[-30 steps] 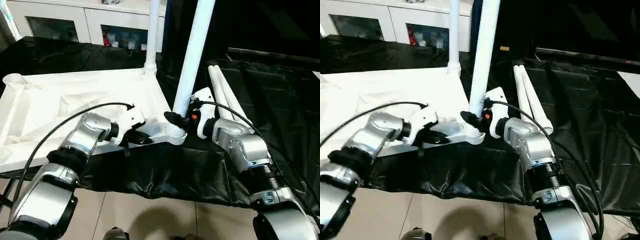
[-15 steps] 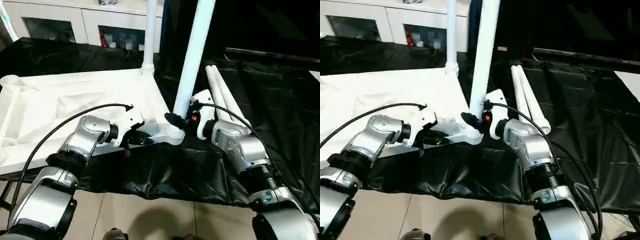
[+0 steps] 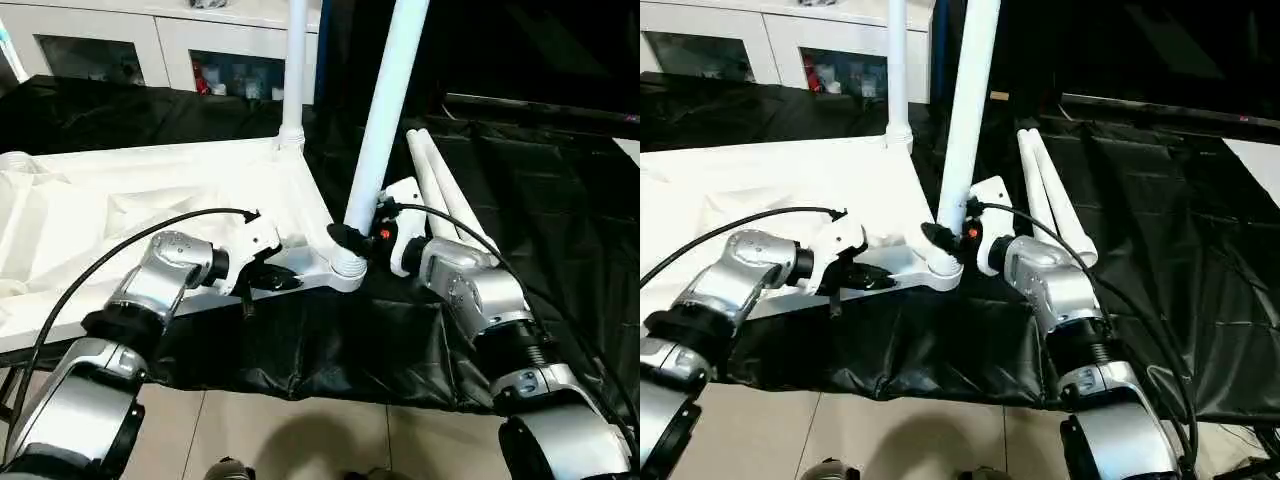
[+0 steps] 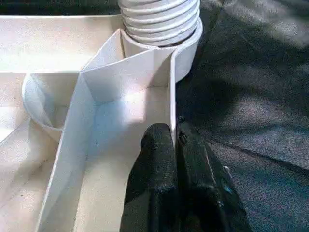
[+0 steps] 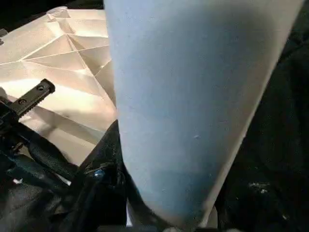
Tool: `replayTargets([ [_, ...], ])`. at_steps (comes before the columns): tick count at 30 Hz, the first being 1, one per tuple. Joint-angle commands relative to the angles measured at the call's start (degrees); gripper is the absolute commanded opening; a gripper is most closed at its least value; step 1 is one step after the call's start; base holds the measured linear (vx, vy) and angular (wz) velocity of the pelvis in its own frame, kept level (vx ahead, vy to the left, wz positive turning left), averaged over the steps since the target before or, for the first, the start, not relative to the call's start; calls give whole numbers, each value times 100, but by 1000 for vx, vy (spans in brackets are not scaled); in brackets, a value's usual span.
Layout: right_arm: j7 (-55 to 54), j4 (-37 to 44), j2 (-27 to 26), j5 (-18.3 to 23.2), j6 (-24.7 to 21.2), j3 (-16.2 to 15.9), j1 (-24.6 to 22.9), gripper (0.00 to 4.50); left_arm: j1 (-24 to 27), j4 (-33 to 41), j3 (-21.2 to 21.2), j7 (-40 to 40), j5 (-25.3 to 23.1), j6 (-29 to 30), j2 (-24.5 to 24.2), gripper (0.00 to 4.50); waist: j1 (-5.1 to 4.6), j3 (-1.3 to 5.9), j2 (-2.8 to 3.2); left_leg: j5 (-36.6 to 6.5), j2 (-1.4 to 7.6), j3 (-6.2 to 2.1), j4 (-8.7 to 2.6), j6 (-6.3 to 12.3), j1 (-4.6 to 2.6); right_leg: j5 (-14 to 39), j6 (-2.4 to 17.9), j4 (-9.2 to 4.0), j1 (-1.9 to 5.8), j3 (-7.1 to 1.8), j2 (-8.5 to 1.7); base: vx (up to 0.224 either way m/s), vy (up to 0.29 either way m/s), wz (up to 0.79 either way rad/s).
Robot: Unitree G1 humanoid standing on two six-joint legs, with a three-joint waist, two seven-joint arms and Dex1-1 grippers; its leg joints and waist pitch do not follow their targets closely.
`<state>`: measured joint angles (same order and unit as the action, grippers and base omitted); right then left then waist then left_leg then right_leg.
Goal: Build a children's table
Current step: Insert table leg to table base
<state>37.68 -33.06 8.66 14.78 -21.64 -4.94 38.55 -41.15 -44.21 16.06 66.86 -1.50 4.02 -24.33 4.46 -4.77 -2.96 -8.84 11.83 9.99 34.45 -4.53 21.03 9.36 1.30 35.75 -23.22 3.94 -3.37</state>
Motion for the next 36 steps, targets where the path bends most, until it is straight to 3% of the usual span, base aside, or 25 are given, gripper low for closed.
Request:
replayTargets([
  [1, 37, -170, 30, -115, 54, -21, 30, 190, 124, -14, 138, 116, -125, 86, -10, 0, 3, 487, 65, -1656, 137, -50, -411, -187, -111, 2065, 975, -494, 252, -285, -485, 0, 0, 0],
  [7, 28, -445, -6, -52, 150, 100, -12, 190, 217, 287, 82, 270, 22, 130, -25, 0, -6, 493, 72, -1736, 143, -60, -413, -213, -121, 2127, 967, -498, 246, -286, -492, 0, 0, 0],
  [13, 216, -589, -52, 314, 212, 494, -277, 190, 228, 433, -21, 217, 110, 240, -36, 0, -9, 505, 85, -1661, 143, -53, -413, -171, -112, 1886, 1049, -482, 263, -286, -476, 0, 0, 0],
  [22, 382, -571, -3, 283, 631, 528, -800, 189, 188, 394, -109, -22, 72, 298, 12, 0, 31, 498, 106, -1787, 139, -54, -413, -160, -130, 2129, 997, -513, 249, -276, -477, 0, 0, 0],
  [28, 99, -173, 30, -47, 1122, 367, -1106, 189, 112, 256, -148, -218, 23, 237, 67, 0, 30, 485, 96, -1949, 136, -69, -428, -177, -139, 2440, 880, -559, 229, -265, -470, 0, 0, 0],
  [32, 51, 58, 25, -103, 1172, 280, -1205, 189, 104, 250, -146, -241, 8, 246, 82, 0, 34, 489, 98, -1956, 129, -71, -428, -155, -144, 2481, 858, -568, 227, -266, -474, 0, 0, 0],
  [36, 171, 75, 99, -399, 1179, -67, -1126, 188, 127, 323, -84, -154, -13, 218, 58, 0, 21, 479, 95, -2006, 124, -74, -427, -151, -144, 2572, 822, -577, 222, -265, -470, 0, 0, 0],
])
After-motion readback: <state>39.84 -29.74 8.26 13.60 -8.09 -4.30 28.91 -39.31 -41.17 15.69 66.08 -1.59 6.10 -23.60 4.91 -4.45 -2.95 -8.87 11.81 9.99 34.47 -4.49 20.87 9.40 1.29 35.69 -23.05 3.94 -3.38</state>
